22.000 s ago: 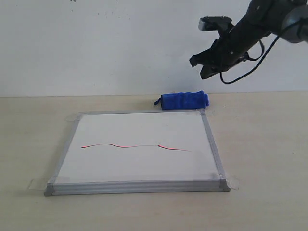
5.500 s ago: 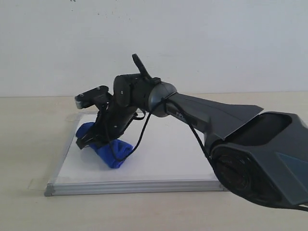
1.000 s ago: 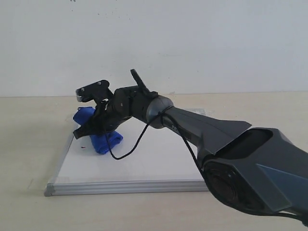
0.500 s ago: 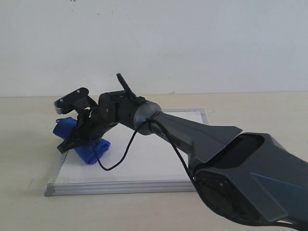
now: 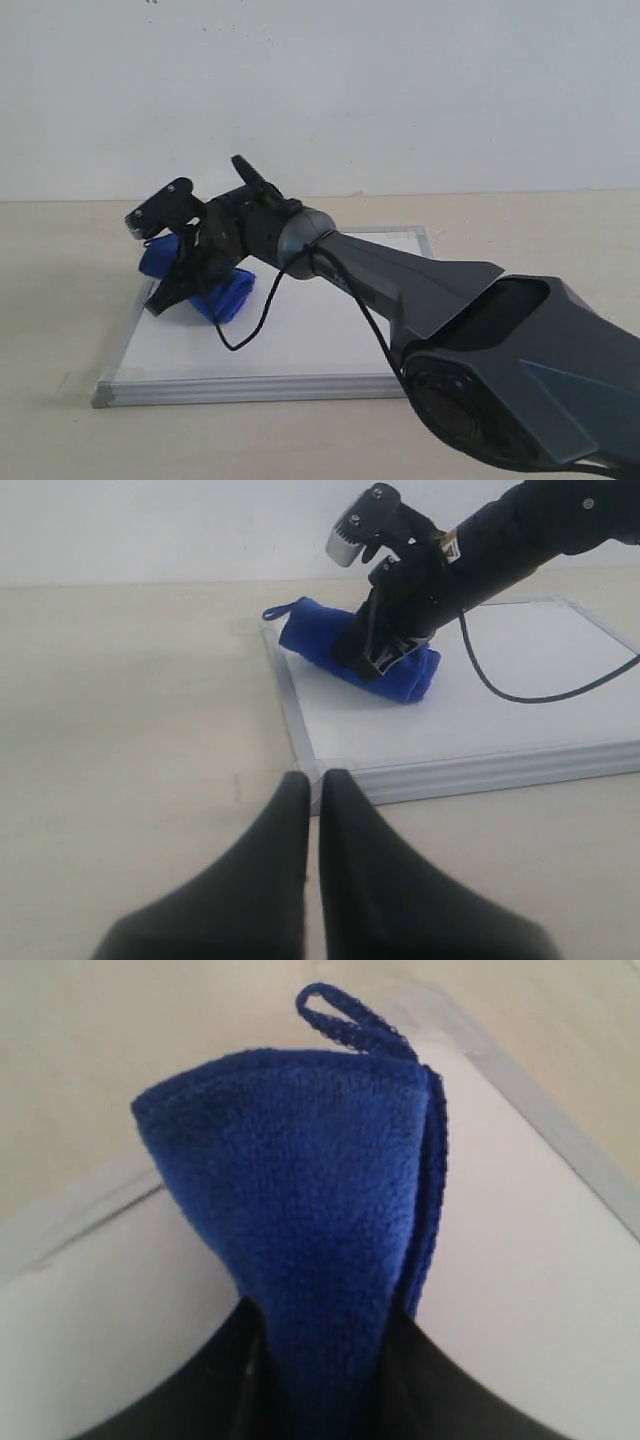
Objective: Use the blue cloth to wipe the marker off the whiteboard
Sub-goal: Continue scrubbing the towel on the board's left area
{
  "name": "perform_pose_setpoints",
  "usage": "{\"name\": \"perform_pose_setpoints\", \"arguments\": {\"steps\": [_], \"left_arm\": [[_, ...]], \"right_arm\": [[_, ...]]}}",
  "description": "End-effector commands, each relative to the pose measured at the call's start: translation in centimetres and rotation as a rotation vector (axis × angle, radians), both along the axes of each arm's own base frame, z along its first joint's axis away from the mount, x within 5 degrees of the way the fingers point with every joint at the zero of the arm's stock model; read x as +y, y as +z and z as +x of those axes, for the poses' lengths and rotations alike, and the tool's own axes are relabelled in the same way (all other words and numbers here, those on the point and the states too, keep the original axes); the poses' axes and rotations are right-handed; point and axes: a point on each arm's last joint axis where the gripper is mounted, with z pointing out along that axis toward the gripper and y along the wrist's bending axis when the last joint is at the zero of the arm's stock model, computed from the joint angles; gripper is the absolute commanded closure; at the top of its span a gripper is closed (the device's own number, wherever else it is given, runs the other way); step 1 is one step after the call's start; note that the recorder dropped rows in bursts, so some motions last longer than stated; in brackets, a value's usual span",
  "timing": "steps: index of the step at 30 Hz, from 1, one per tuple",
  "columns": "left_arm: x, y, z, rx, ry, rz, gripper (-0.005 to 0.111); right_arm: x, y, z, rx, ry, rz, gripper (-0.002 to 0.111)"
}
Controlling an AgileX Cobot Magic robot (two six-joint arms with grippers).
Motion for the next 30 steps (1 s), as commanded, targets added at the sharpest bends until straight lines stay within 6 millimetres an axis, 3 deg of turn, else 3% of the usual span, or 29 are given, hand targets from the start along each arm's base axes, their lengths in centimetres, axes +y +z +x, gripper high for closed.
{"name": "perform_pose_setpoints", "arguments": {"steps": [1,5,10,13,16,19,22,27,30], "left_arm": [[0.0,0.2,0.0,-0.011,0.003,-0.009,0.103],[0.0,0.2,0.0,-0.011,0.003,-0.009,0.103],[0.0,0.2,0.0,-0.011,0.003,-0.009,0.103],[0.0,0.2,0.0,-0.011,0.003,-0.009,0.103],[0.0,0.2,0.0,-0.011,0.003,-0.009,0.103],[0.0,0.2,0.0,-0.011,0.003,-0.009,0.103],[0.0,0.2,0.0,-0.011,0.003,-0.009,0.103],[0.0,0.2,0.0,-0.011,0.003,-0.009,0.103],[0.0,0.2,0.0,-0.011,0.003,-0.009,0.103]], "right_arm": [[1.9,-0.7,-2.7,0.118,0.073,0.002,0.109],[0.6,-0.6,-1.3,0.105,0.045,-0.001,0.109],[-3.4,-0.7,2.5,0.044,-0.156,-0.057,0.109],[-4.9,-0.8,3.4,0.057,-0.226,-0.066,0.109],[-3.6,-0.9,2.4,0.087,-0.185,-0.047,0.109],[0.0,-0.7,-1.0,0.171,-0.022,0.024,0.109],[1.1,-0.6,-2.3,0.231,0.072,0.063,0.109],[-3.9,-0.8,2.2,0.052,-0.227,-0.133,0.109],[-4.7,-0.8,2.7,0.033,-0.267,-0.171,0.109]]}}
